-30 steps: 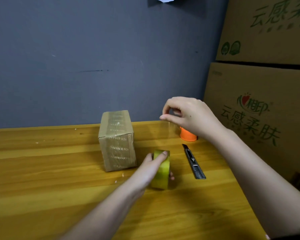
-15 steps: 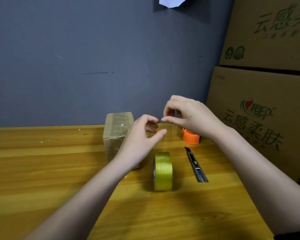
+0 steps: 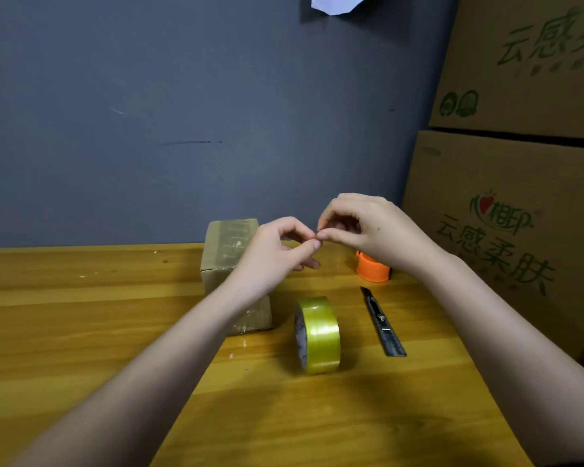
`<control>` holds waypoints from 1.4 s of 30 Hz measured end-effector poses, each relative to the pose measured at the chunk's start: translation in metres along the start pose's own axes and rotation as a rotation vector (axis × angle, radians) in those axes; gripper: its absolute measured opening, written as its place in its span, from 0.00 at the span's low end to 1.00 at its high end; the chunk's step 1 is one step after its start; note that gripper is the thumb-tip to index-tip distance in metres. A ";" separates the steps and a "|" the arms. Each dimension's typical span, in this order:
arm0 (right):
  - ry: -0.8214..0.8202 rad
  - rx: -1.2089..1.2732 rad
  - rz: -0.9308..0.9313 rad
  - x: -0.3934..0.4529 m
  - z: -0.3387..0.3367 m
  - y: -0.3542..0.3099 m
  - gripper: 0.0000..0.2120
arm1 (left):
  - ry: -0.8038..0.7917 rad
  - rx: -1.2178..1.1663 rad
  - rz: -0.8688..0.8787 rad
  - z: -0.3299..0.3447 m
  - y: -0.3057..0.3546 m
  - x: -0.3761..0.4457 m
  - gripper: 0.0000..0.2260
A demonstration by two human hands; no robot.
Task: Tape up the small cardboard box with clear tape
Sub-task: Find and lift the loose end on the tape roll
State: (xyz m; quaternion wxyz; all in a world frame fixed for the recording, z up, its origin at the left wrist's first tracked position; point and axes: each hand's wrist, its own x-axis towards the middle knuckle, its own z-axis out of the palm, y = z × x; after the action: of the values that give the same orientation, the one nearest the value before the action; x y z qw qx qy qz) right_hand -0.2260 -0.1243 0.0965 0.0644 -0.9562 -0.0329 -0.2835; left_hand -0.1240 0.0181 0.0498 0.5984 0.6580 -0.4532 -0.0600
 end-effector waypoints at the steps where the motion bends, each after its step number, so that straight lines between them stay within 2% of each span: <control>1: 0.018 0.025 0.020 -0.002 0.002 0.001 0.11 | 0.005 0.002 -0.003 -0.001 0.000 0.000 0.08; 3: 0.086 0.157 0.099 -0.008 0.006 0.004 0.20 | 0.006 0.005 -0.007 -0.002 0.000 0.000 0.07; 5: 0.181 0.269 0.172 -0.015 0.012 0.008 0.24 | 0.002 -0.001 -0.014 -0.002 0.002 -0.001 0.06; 7: 0.225 0.342 0.222 -0.022 0.019 0.011 0.19 | 0.003 -0.012 -0.019 0.000 0.003 -0.001 0.05; 12: 0.195 0.670 0.357 -0.035 0.035 0.009 0.06 | 0.002 0.003 -0.027 0.002 0.006 -0.002 0.05; 15: 0.256 0.768 0.410 -0.038 0.037 0.006 0.05 | 0.014 0.020 -0.036 0.002 0.007 -0.002 0.04; 18: 0.284 0.796 0.424 -0.039 0.039 0.002 0.06 | 0.047 0.048 -0.043 0.002 0.008 -0.002 0.06; 22: 0.306 0.828 0.398 -0.040 0.043 -0.006 0.01 | 0.112 0.111 -0.051 0.002 0.008 -0.001 0.09; 26: 0.386 0.775 0.398 -0.041 0.049 -0.010 0.03 | 0.159 0.104 -0.109 0.006 0.008 -0.001 0.10; 31: 0.497 0.785 0.370 -0.044 0.051 -0.013 0.13 | 0.155 0.058 -0.174 0.008 0.015 -0.002 0.10; 37: 0.506 0.583 0.264 -0.048 0.052 -0.014 0.06 | 0.107 0.100 -0.198 0.007 0.025 -0.001 0.09; 42: 0.486 0.564 0.236 -0.051 0.053 -0.015 0.09 | 0.087 0.057 -0.270 0.009 0.026 0.003 0.10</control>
State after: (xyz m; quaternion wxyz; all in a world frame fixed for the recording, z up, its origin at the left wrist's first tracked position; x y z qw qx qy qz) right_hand -0.2419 -0.1036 0.0265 0.3629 -0.8031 0.0167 -0.4723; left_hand -0.1413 0.0131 0.0709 0.5849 0.7318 -0.3357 -0.0985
